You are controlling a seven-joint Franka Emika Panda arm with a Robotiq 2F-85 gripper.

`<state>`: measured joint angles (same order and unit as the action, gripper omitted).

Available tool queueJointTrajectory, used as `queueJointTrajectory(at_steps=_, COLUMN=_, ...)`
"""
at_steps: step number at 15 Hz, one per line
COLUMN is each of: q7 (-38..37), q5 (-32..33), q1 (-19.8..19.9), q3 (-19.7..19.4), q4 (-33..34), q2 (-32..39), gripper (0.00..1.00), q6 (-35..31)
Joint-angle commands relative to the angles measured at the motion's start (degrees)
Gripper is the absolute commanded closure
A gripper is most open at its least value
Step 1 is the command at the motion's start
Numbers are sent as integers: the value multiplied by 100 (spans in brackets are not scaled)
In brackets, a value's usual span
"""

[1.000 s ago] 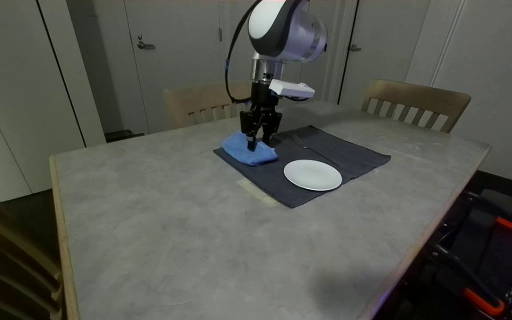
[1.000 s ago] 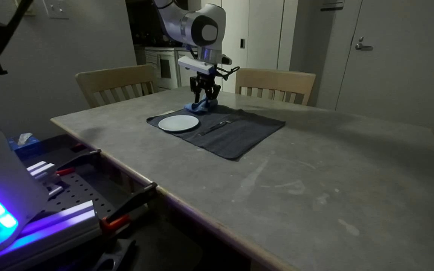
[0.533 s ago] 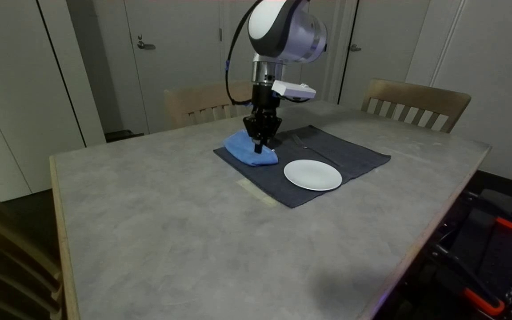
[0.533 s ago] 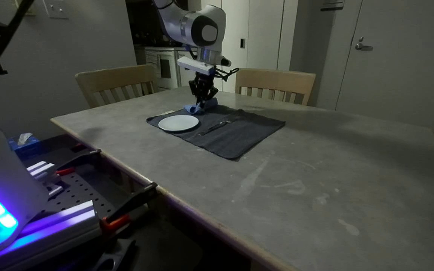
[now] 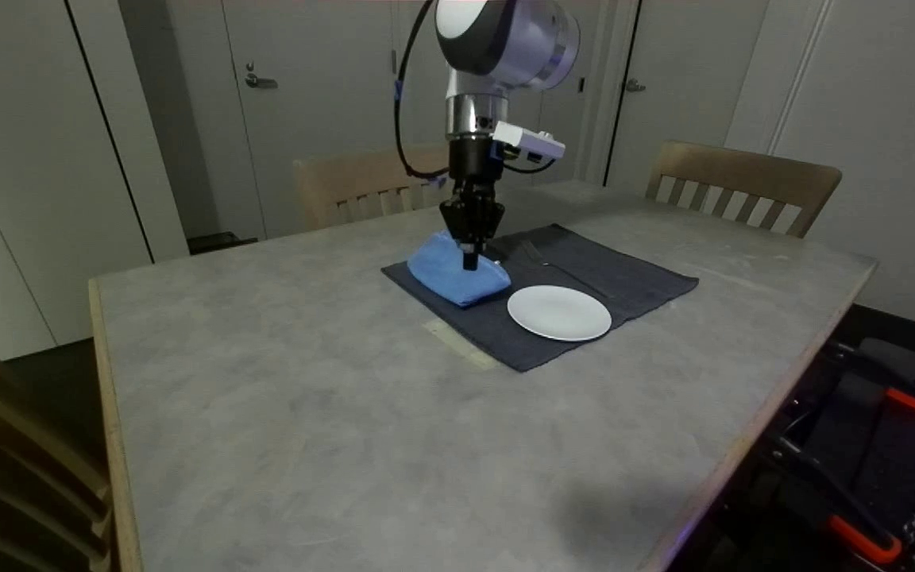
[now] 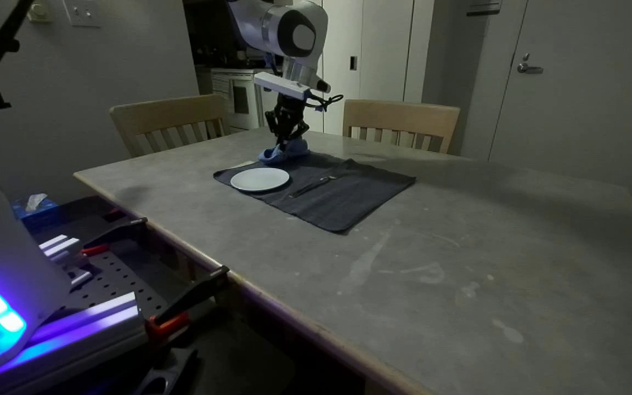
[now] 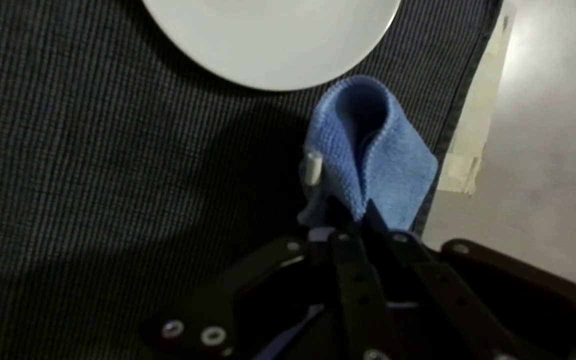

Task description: Use the towel to wipe the plate

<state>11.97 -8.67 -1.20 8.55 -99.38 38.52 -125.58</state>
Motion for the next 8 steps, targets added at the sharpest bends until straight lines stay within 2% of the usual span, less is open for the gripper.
queueJointTrajectory(at_steps=1, q7=408, q5=-58, q1=144, q3=120, q4=-107, q2=-355, gripper=98, q6=725)
queueJointTrajectory(at_steps=8, q7=833, q5=299, q1=90, q3=-92, q4=-107, q2=-531, gripper=98, q6=2272)
